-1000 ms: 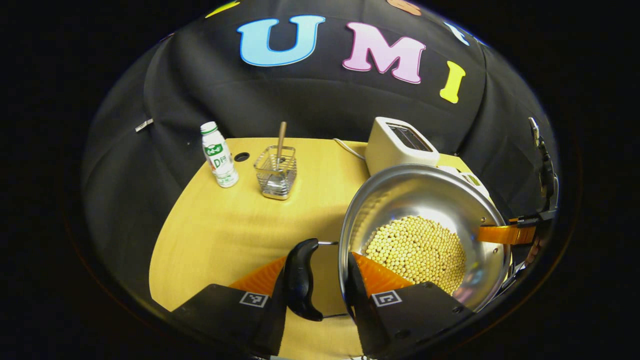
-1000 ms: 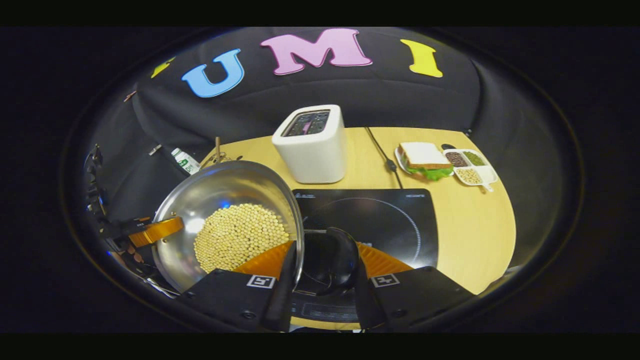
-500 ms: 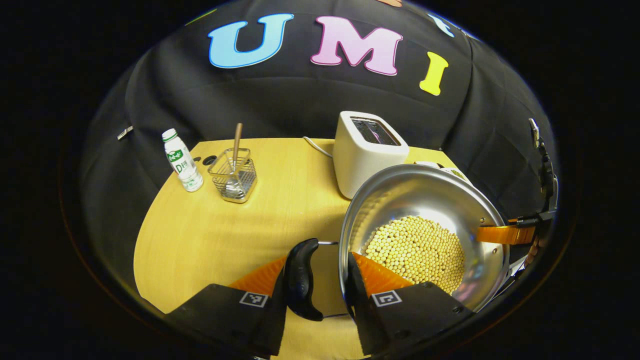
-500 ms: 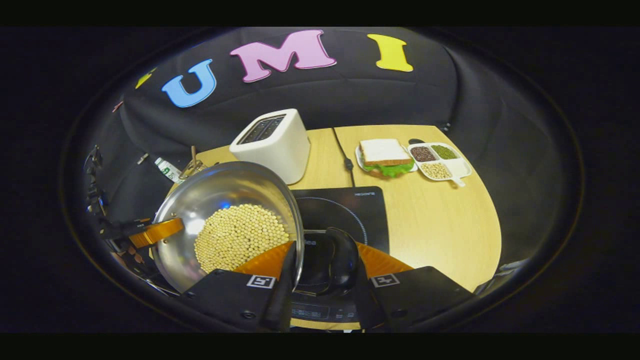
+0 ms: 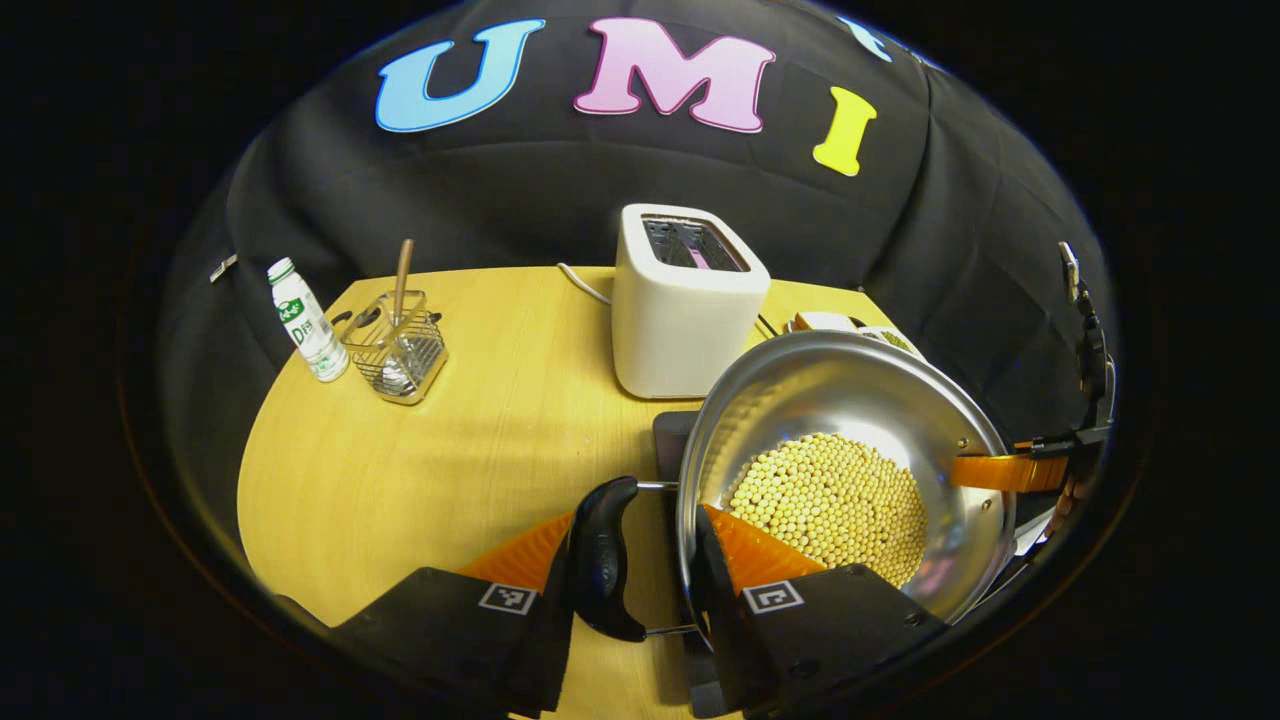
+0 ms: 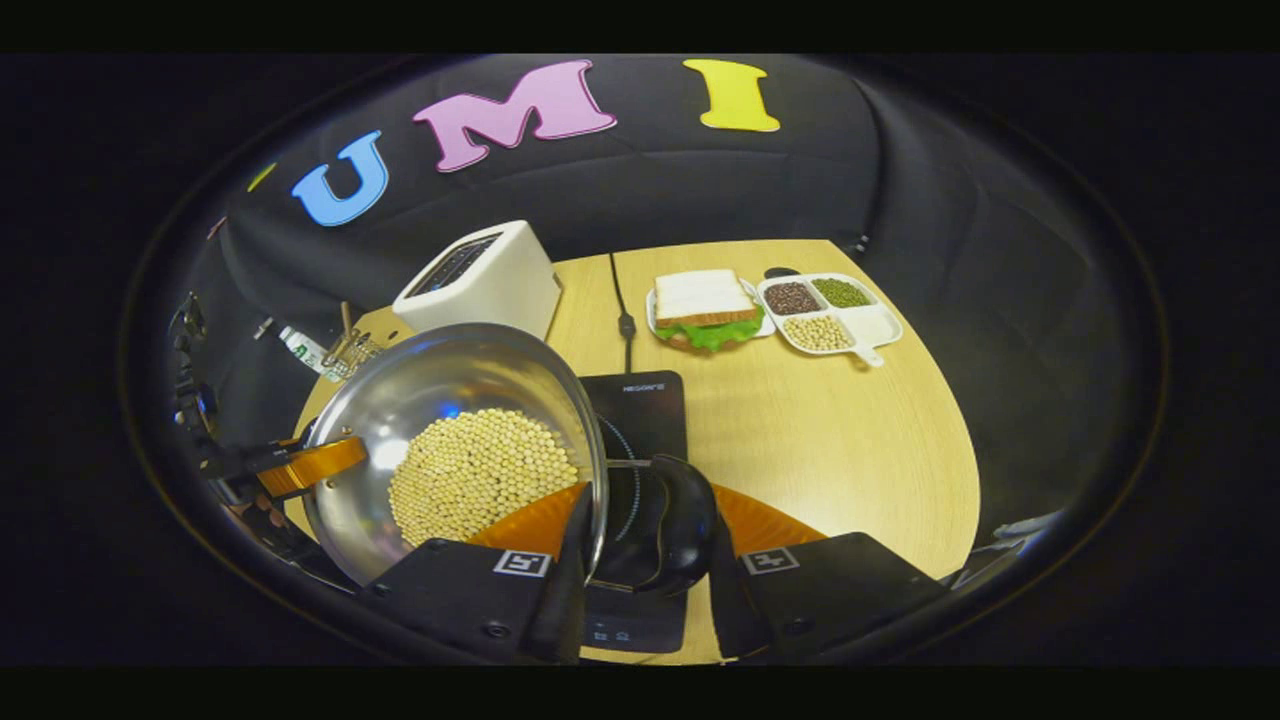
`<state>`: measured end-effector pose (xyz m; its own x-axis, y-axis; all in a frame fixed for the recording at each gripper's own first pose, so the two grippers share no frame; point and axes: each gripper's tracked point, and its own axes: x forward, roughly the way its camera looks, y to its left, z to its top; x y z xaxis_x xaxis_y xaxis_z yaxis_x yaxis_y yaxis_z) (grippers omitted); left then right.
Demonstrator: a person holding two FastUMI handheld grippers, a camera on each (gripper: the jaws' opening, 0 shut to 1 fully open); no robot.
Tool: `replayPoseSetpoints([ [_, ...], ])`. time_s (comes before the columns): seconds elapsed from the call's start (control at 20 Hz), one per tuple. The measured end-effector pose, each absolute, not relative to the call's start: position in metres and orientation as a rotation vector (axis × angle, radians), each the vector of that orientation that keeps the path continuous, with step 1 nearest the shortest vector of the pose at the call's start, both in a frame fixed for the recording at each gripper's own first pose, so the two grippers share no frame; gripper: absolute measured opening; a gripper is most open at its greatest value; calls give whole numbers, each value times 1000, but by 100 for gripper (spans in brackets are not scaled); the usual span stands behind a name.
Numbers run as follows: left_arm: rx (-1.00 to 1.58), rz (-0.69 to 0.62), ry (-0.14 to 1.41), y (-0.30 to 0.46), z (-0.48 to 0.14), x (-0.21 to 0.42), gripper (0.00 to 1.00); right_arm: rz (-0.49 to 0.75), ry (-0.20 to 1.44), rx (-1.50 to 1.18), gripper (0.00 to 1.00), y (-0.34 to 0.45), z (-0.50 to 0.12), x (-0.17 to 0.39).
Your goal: First push the handle of the pot to place it horizontally, then grasp the pot with both hands and set it on the induction cooktop.
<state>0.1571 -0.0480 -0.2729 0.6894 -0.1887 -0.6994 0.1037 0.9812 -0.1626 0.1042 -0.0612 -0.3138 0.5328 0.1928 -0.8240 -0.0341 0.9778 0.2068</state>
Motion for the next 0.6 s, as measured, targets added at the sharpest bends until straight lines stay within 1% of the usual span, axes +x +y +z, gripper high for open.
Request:
replayPoseSetpoints([
  [0.45,-121,-162,823,-59,-297,171,61,130,1027,175,54,-70,-343,113],
  [0.6,-128,-159,812,-57,-297,172,60,128,1019,174,54,-68,-346,116],
])
